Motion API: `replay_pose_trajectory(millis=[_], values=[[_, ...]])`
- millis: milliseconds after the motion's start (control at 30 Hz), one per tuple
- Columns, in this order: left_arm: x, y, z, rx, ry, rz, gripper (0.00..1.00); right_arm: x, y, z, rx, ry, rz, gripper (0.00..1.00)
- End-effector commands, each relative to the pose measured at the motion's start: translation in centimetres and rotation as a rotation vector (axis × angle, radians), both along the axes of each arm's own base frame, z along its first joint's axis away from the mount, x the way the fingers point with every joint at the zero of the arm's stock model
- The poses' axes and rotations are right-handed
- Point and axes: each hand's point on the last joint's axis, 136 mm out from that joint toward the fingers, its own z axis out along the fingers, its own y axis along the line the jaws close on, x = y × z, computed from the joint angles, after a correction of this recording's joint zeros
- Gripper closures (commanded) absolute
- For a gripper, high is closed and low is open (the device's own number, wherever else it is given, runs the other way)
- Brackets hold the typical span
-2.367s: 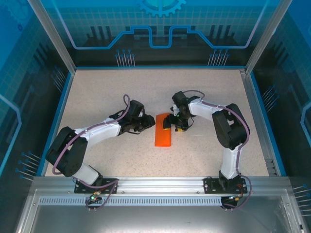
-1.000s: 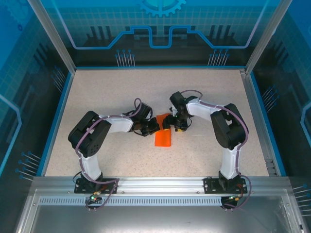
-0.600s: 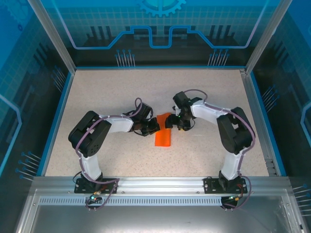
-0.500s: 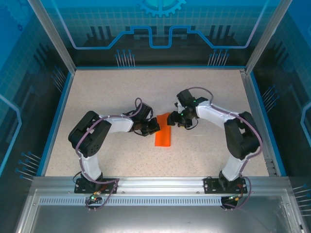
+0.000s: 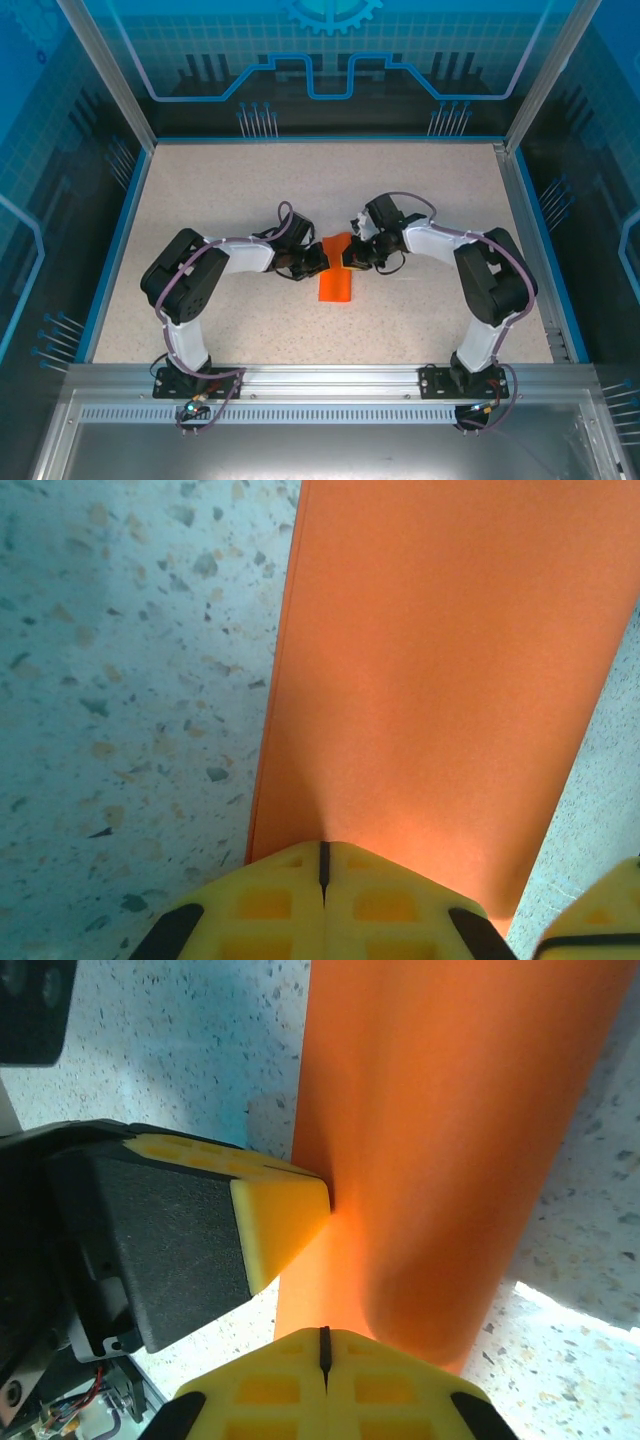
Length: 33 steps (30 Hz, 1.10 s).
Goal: Fold a paper plane with a square sheet of paper (pick it up from the middle)
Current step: Hold the square sheet of paper at the center of the table, then fold the square sheet of paper in half at the center of the table.
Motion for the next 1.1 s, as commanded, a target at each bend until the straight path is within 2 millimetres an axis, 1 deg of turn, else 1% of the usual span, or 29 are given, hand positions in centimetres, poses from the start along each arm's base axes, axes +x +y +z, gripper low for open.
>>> replay_pose_trajectory(millis=[0,200,367,433,667,933,1067], values=[[-1.4,0.8,-1.9,0.076,0.049,-0.019,1.0,-0.4,1.2,0.2,0.069,0.004,0.042,0.98],[-1.4,0.8,-2.0,0.082,0.049,-0.024,1.0,-0.3,1.3,-0.3,0.06,0.015,0.049,0.98],[-1.5,1.1,-2.1,0.093,0.049,-0.023,1.0,-0.4,1.0,-1.3,0.037,0.044,0.052,1.0],[-1.5,1.1,-2.1,0.092,0.051,-0.023,1.0,-0.4,1.0,-1.4,0.042,0.044,0.048,0.99],[-1.6,1.1,-2.3,0.094,0.056,-0.022,1.0,-0.2,0.0,-2.1,0.034,0.053,0.026,0.98],[-1.6,1.1,-2.4,0.097,0.059,-0.025,1.0,-0.6,-1.0,-3.9,0.036,0.083,0.015,0.96],[-1.6,1.1,-2.5,0.099,0.06,-0.026,1.0,-1.1,-1.4,-5.3,0.037,0.101,0.009,0.96]])
